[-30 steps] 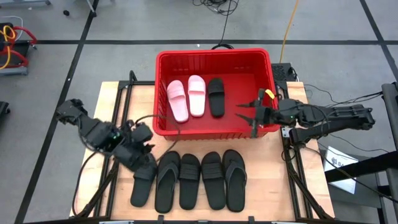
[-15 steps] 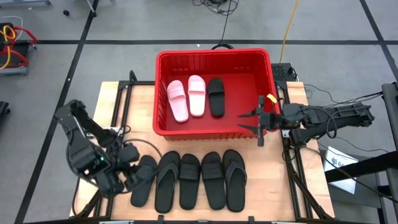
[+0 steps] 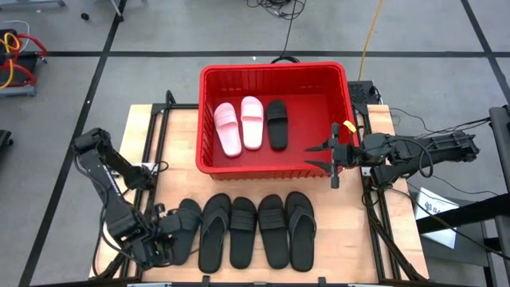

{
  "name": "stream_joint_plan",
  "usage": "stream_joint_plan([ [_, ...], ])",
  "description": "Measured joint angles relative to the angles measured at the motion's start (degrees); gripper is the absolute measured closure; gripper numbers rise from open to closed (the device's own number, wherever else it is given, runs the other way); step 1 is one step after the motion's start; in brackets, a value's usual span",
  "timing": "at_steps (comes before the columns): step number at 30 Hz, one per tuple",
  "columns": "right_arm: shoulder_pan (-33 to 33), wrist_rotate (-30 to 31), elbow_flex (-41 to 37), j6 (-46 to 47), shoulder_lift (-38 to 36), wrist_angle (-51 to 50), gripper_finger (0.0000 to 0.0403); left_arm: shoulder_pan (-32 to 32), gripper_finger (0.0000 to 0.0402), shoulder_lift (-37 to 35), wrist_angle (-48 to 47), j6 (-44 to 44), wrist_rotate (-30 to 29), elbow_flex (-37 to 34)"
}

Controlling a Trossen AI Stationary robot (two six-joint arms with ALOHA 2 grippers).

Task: Pick and place slides into bin
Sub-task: Put the black slide into the red bin

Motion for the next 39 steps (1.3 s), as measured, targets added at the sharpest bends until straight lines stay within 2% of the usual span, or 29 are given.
stream_joint_plan([
  [7, 0.0, 0.1, 0.0, 1.6, 0.0, 0.0, 0.0273, 0.1, 0.0266, 0.0, 1.7, 2.9, 2.6, -4.9],
  [22, 0.0, 0.0, 0.0, 2.8, 0.0, -1.5, 0.0273, 1.0, 0.0266, 0.0, 0.5, 4.2, 1.8, -5.6],
  [31, 0.0, 0.0, 0.0, 2.8, 0.0, -3.0, 0.0273, 3.0, 0.0266, 0.0, 0.5, 14.7, 1.3, -5.6],
  [39, 0.0, -0.1, 0.0, 2.8, 0.0, -3.0, 0.0273, 3.2, 0.0266, 2.7, 1.0, 19.5, 1.3, -5.6],
])
